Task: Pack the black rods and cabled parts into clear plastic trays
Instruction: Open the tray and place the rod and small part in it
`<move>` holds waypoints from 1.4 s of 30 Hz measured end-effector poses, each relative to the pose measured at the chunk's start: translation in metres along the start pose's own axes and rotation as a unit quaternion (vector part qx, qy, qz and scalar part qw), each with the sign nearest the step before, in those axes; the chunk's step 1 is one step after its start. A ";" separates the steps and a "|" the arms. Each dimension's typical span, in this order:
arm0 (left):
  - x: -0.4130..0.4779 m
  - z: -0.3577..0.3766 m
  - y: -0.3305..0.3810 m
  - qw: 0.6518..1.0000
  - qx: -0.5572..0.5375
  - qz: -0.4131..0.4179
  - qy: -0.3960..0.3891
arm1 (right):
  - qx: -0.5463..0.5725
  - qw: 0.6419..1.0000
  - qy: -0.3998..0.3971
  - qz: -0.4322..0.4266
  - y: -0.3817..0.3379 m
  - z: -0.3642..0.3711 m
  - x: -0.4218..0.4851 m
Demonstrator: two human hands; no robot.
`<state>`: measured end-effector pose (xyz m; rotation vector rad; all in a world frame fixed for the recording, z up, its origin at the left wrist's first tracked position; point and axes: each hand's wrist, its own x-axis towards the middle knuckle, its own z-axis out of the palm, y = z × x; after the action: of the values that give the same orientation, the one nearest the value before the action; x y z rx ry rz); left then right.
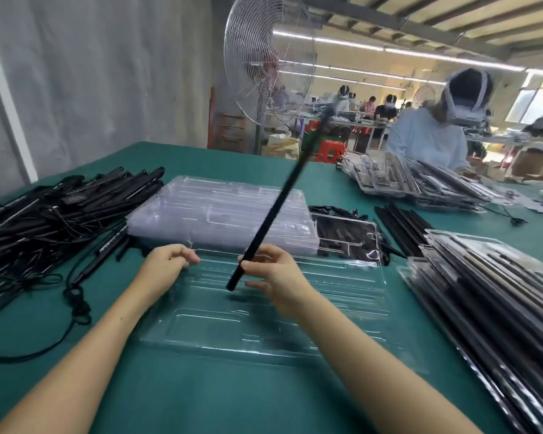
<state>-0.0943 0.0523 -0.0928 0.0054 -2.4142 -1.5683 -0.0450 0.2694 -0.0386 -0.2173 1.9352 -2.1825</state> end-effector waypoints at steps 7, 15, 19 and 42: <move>-0.010 -0.003 0.009 0.994 -0.014 0.055 -0.090 | 0.017 0.996 0.077 -0.028 0.013 0.026 0.019; -0.010 -0.009 0.009 0.985 0.005 0.114 -0.127 | 0.003 0.999 0.045 0.030 0.008 0.033 0.023; -0.008 -0.013 0.005 0.992 0.023 0.068 -0.100 | 0.061 0.996 0.040 0.060 -0.001 0.024 0.015; -0.015 -0.010 0.009 0.992 0.040 0.072 -0.096 | -0.381 0.879 0.282 0.055 -0.013 -0.165 -0.064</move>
<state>-0.0760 0.0493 -0.0840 -0.3127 -2.5556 -1.4677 -0.0254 0.4459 -0.0439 0.4610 2.9619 -1.3772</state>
